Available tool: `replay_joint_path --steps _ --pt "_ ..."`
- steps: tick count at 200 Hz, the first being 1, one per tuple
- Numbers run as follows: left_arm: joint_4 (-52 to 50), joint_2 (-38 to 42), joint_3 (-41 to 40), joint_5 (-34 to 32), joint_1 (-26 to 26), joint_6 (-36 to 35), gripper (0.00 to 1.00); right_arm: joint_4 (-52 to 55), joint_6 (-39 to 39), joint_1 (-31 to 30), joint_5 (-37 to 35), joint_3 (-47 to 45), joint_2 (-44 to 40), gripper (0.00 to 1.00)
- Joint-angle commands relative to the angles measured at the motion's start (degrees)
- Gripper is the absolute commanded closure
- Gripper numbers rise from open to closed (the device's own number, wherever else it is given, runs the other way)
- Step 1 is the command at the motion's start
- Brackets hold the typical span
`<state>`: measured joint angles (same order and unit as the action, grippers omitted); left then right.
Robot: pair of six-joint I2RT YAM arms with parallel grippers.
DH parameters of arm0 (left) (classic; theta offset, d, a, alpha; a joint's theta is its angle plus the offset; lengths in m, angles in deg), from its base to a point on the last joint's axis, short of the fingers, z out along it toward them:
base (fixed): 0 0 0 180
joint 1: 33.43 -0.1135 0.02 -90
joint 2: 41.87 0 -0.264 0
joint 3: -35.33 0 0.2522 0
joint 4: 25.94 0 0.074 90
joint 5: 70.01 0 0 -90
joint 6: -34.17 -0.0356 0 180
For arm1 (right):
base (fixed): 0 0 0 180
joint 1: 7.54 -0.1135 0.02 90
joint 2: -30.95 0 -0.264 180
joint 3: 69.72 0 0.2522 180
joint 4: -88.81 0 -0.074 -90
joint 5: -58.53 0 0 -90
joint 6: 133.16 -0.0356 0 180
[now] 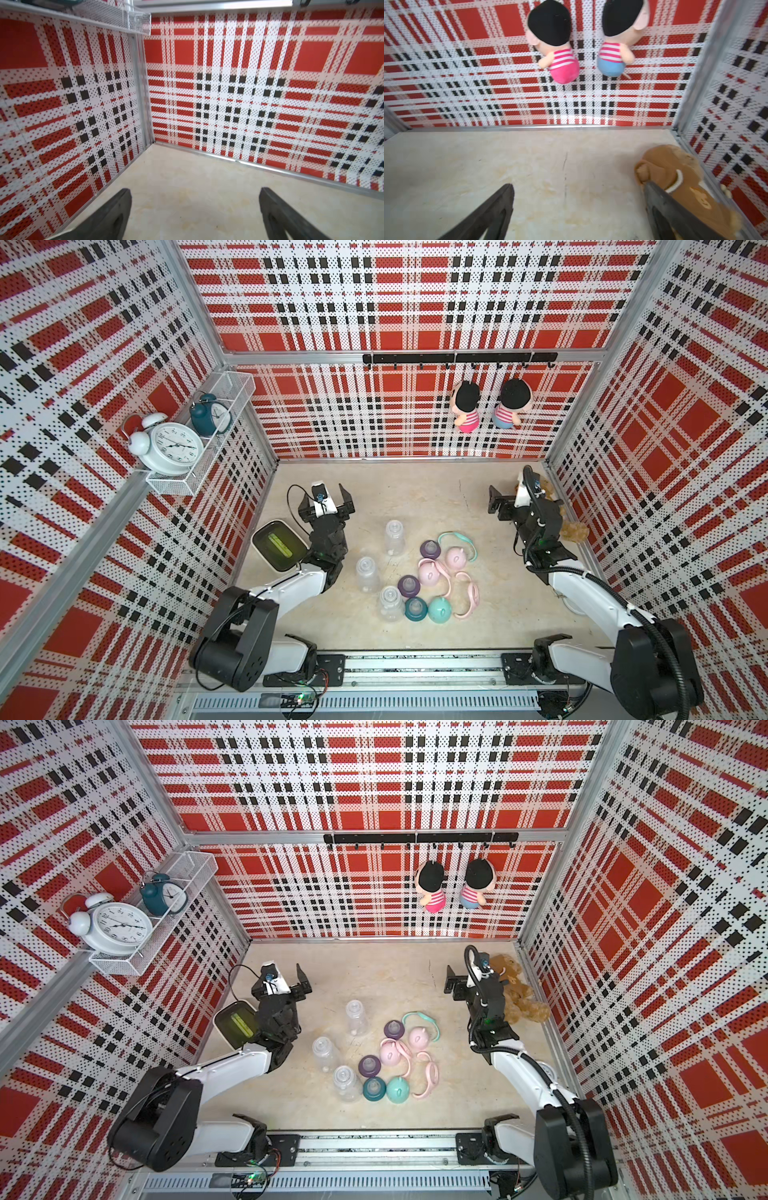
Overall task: Assemble the baby bottles
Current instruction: Pick up the baby bottle from the center of the board.
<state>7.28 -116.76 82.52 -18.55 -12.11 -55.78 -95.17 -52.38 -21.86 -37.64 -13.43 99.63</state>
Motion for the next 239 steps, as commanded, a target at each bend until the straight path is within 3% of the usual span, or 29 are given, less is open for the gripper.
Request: replay_joint_path --steps 1,29,56,79,96,117,174,239 --pt "-14.5 4.4 5.5 1.1 2.7 3.5 0.02 20.0 -3.8 -5.2 0.7 9.7 4.2 0.00" --pt "-29.0 7.6 14.2 6.9 5.2 8.1 0.02 29.9 -4.5 -12.9 1.2 20.4 12.4 0.00" --pt "-36.8 10.3 16.6 19.7 3.7 13.8 0.02 33.6 -3.2 -20.1 -2.9 27.2 18.4 0.00" --pt "-42.5 11.4 18.9 28.6 1.3 17.4 0.02 33.5 -4.2 -25.4 -4.3 30.3 21.3 0.00" --pt "-47.6 11.6 22.0 37.0 -2.3 20.0 0.02 34.9 -7.3 -26.8 -2.3 33.2 24.3 0.00" --pt "-50.2 13.4 22.9 42.8 -5.9 20.4 0.02 35.6 -9.0 -28.4 -0.5 36.0 27.8 0.00" --pt "-47.3 14.4 19.4 52.1 -14.0 20.8 0.02 39.9 -4.9 -34.7 -1.1 44.8 36.0 0.02" --pt "-46.2 14.0 18.7 55.4 -15.7 23.4 0.02 43.4 -4.8 -35.9 -3.3 48.2 40.1 0.03"
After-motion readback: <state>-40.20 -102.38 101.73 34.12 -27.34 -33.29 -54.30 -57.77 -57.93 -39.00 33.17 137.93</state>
